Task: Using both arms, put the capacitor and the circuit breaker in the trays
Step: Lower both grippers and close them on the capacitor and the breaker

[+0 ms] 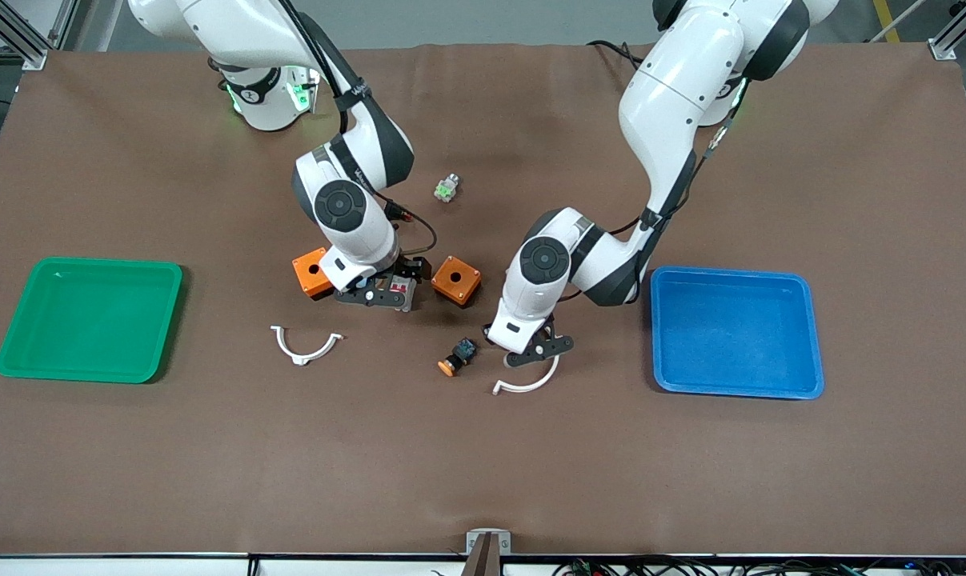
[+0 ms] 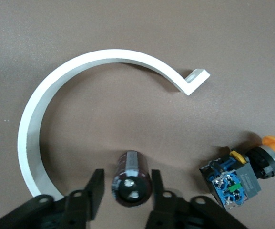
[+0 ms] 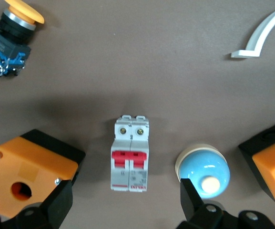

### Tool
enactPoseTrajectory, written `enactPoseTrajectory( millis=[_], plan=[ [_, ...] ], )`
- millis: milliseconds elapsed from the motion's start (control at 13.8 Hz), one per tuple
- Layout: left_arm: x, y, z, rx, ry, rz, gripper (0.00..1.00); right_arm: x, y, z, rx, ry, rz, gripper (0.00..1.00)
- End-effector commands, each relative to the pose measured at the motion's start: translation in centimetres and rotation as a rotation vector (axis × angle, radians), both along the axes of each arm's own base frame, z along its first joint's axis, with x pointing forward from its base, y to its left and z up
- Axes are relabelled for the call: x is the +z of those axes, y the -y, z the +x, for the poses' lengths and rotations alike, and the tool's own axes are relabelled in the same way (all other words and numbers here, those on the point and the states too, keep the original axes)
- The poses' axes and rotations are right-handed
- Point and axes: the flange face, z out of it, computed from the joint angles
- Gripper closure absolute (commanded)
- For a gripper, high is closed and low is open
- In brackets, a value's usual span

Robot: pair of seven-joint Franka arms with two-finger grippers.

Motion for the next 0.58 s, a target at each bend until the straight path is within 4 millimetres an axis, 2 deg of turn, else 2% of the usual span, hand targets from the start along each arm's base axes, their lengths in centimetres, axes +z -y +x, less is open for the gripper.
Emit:
enactPoseTrajectory(
  millis=[0,145,217,361,506],
  plan=[
    [0.1,0.5,0.3,0.012,0.028,0.009,0.74,-1.0,-0.6,1.1,-0.019,-0.004,-0.003,0.0],
    [1.1,0.5,0.5,-0.004,0.048,0.02,0.88,-1.4,-0.5,1.2,-0.022,-0.007,-0.006,0.0],
    [2.3,0.2,0.7,-0.009,0.063,0.026,0.94,-1.5,-0.3,1.3,-0.022,-0.007,-0.009,0.01],
    [5.5,-1.7,2.0,0.015,0.061,0.043,0.95,-1.7,-0.2,1.3,-0.024,-0.011,-0.011,0.07],
    [9.4,-4.9,3.3,0.057,0.033,0.079,0.96,-2.1,0.0,1.3,-0.025,-0.016,-0.015,0.14]
  ],
)
